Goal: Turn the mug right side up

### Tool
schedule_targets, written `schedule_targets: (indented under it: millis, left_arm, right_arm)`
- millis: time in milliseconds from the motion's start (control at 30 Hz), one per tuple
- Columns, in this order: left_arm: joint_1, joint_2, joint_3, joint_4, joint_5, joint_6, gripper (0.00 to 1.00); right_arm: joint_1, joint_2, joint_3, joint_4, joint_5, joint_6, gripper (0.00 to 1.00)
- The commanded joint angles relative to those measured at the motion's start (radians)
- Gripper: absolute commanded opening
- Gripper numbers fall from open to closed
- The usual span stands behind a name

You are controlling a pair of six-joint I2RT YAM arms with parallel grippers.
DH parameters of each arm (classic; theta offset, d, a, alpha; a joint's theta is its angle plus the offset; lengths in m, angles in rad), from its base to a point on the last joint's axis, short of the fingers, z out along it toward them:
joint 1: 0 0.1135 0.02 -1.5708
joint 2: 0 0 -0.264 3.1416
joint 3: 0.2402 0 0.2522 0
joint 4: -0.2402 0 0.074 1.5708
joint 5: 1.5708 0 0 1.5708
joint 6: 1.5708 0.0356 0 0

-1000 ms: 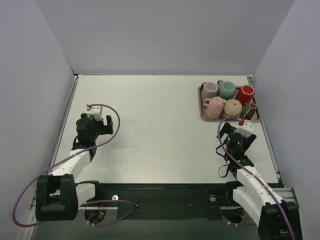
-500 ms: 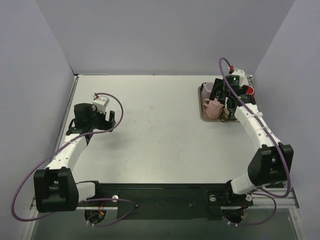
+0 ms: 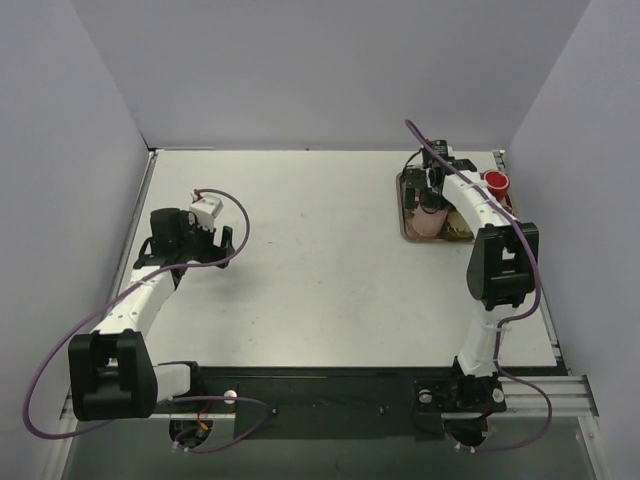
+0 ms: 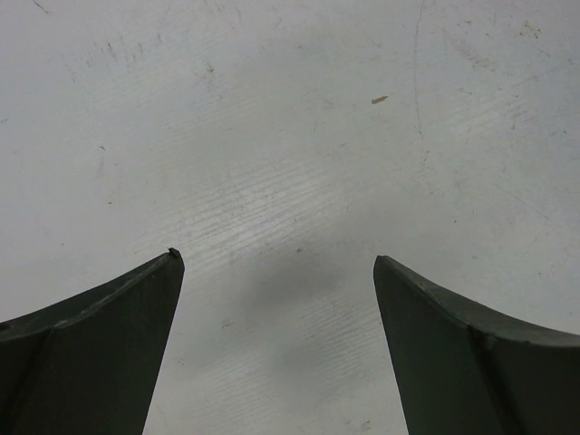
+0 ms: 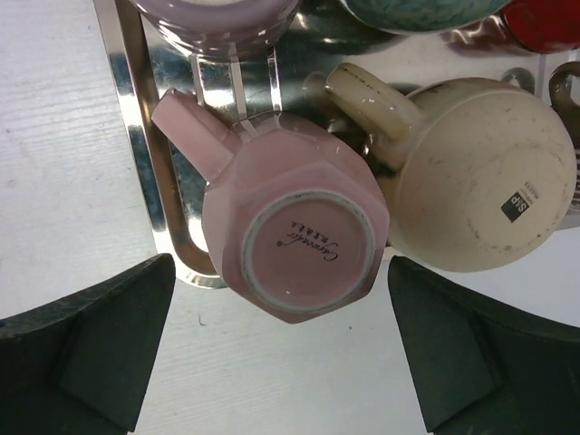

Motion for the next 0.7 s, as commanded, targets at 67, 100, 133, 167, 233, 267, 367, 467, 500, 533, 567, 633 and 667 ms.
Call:
schedule_targets:
  millis: [67, 100, 133, 167, 233, 267, 367, 467, 500, 533, 567, 633, 667]
  left_arm:
    - [0.003, 0.004, 0.014, -0.002, 0.033, 0.018, 0.97]
    - [0.004, 0.004, 0.013, -0.002, 0.033, 0.019, 0.97]
    - [0.004, 0.004, 0.014, -0.001, 0.031, 0.018, 0.97]
    - [0.003, 0.006, 0.016, -0.001, 0.03, 0.018, 0.97]
    - [0.004, 0.004, 0.017, -0.002, 0.03, 0.018, 0.97]
    - [0.004, 0.004, 0.019, -0.004, 0.03, 0.018, 0.97]
    - [0.004, 0.001, 0.017, -0.008, 0.028, 0.021, 0.97]
    - [0.004, 0.004, 0.019, -0.008, 0.036, 0.023, 0.97]
    - [0.004, 0.003, 0.022, -0.008, 0.037, 0.023, 0.97]
    - [0.004, 0.004, 0.025, -0.014, 0.04, 0.026, 0.97]
    - [0.004, 0.003, 0.026, -0.017, 0.048, 0.026, 0.97]
    - [0.004, 0.001, 0.034, -0.036, 0.068, 0.035, 0.97]
    - [0.004, 0.003, 0.052, -0.059, 0.082, 0.042, 0.97]
  right_arm:
    - [0.002, 0.063, 0.09, -0.085, 0.038, -0.099, 0.97]
    - [0.002, 0.07, 0.094, -0.085, 0.038, -0.099, 0.96]
    - [0.0, 0.081, 0.1, -0.087, 0.039, -0.105, 0.95]
    - [0.002, 0.089, 0.108, -0.085, 0.041, -0.11, 0.95]
    - [0.0, 0.109, 0.126, -0.09, 0.041, -0.118, 0.93]
    - [0.002, 0.121, 0.132, -0.094, 0.039, -0.121, 0.9]
    - [0.002, 0.118, 0.129, -0.097, 0.033, -0.13, 0.75]
    - [0.003, 0.1, 0.123, -0.097, 0.026, -0.139, 0.45]
    - [0.005, 0.093, 0.117, -0.097, 0.027, -0.144, 0.38]
    - [0.006, 0.077, 0.113, -0.097, 0.027, -0.147, 0.24]
    - [0.008, 0.066, 0.1, -0.097, 0.027, -0.152, 0.17]
    - [0.012, 0.002, 0.079, -0.094, 0.03, -0.156, 0.0]
    - [0.012, -0.017, 0.056, -0.09, 0.032, -0.156, 0.0]
